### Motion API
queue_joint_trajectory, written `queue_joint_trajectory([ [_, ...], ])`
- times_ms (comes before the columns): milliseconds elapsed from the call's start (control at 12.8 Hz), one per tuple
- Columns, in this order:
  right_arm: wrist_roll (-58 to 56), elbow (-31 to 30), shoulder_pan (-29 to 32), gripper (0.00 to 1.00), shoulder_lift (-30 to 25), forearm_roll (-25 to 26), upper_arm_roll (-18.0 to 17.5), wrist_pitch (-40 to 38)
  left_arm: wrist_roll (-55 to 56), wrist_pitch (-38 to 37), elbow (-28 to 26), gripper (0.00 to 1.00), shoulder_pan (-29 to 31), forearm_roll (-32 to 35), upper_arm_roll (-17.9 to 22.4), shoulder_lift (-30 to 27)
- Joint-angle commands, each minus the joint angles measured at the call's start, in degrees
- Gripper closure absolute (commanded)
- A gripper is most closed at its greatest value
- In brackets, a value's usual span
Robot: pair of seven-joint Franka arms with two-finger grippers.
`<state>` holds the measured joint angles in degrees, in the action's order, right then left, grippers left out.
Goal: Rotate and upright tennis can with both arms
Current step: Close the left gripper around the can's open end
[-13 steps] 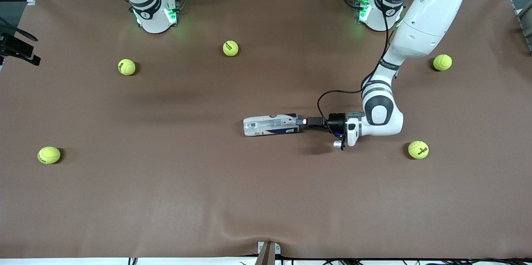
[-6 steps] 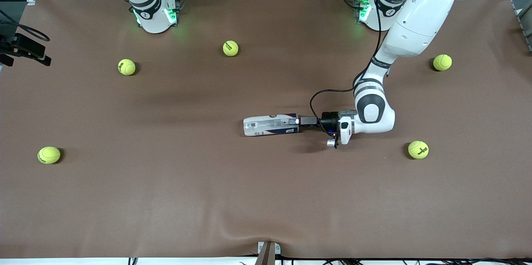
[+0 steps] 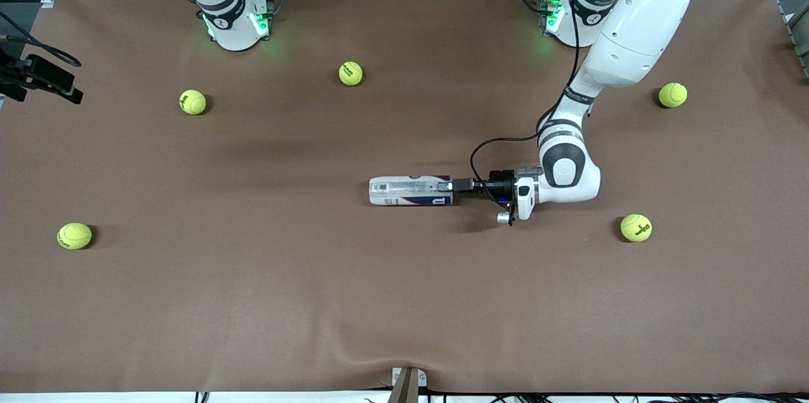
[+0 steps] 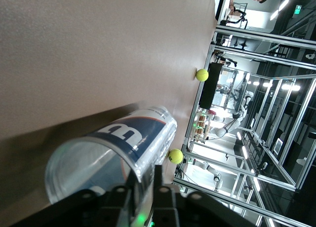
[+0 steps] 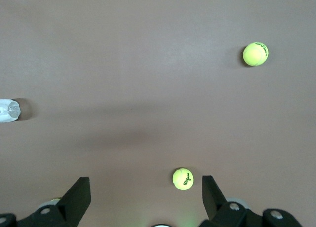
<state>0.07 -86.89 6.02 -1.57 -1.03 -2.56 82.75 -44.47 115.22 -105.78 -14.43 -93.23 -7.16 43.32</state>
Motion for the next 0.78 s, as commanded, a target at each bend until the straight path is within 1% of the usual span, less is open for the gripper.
queue_joint_trajectory([
  [0, 0.73, -1.70, -0.31, 0.00, -1.42, 0.76, -0.17, 1.28, -0.80, 0.44, 0.57, 1.00, -0.16, -1.34, -0.04, 0.01],
  [156, 0.46, -1.70, -0.40, 0.00, -1.33, 0.85, -0.17, 1.54, 0.86, -0.08, 1.27, 1.00, -0.16, -1.42, -0.74, -0.87],
  [312, -0.85, -1.70, -0.31, 0.00, -1.33, 0.85, -0.17, 2.07, 5.33, -0.26, 2.24, 1.00, 0.71, -1.42, -2.76, -2.19],
  [468, -1.03, -1.70, -0.31, 0.00, -1.16, 0.85, -0.17, 2.07, 8.50, -0.26, 3.91, 1.00, 0.46, -1.34, -3.20, -2.89],
  [624, -0.94, -1.70, -0.31, 0.00, -1.16, 0.85, -0.17, 1.89, 16.30, 0.44, 4.79, 1.00, -1.03, 0.06, -2.68, -5.70],
  [702, -1.03, -1.70, -0.31, 0.00, -1.16, 0.85, -0.17, 1.98, 18.86, 1.23, 5.58, 1.00, -1.56, 2.25, -2.51, -6.40],
])
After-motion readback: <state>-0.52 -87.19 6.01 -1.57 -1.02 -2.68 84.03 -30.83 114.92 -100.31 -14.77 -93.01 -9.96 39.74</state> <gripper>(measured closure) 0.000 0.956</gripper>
